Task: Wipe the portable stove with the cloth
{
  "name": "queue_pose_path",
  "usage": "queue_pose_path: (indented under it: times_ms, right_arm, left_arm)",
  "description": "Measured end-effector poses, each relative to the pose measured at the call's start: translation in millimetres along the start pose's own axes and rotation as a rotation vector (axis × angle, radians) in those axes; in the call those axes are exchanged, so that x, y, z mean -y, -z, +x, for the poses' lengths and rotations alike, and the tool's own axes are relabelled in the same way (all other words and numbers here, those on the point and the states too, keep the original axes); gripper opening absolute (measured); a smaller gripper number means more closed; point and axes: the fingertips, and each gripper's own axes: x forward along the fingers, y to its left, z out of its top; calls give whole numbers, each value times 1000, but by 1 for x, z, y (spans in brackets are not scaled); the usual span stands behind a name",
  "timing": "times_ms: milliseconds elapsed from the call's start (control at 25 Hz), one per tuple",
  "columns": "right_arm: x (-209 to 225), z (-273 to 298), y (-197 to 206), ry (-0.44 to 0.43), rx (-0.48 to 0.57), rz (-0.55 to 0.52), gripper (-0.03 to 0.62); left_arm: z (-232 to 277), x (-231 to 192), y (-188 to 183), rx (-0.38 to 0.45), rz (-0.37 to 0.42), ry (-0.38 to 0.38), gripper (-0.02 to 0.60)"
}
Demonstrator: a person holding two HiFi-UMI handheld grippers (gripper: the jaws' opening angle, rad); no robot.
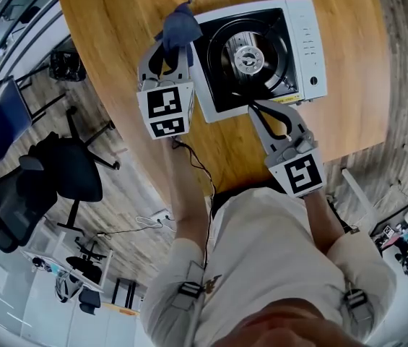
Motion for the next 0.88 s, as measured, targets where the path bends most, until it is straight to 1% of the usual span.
queue_pose_path:
  times_ms: [200,320,880]
  right_arm:
    - [4,-2,4,9,-11,8,20]
    - [6,-3,6,12,-17,9,20]
    - [0,-12,14,19,-14,8,20]
  left_arm:
    - [10,2,6,-37,-27,32,100]
    - [11,3,7,-42,-36,37,98]
    - [-6,18,18,-61,6,31,95]
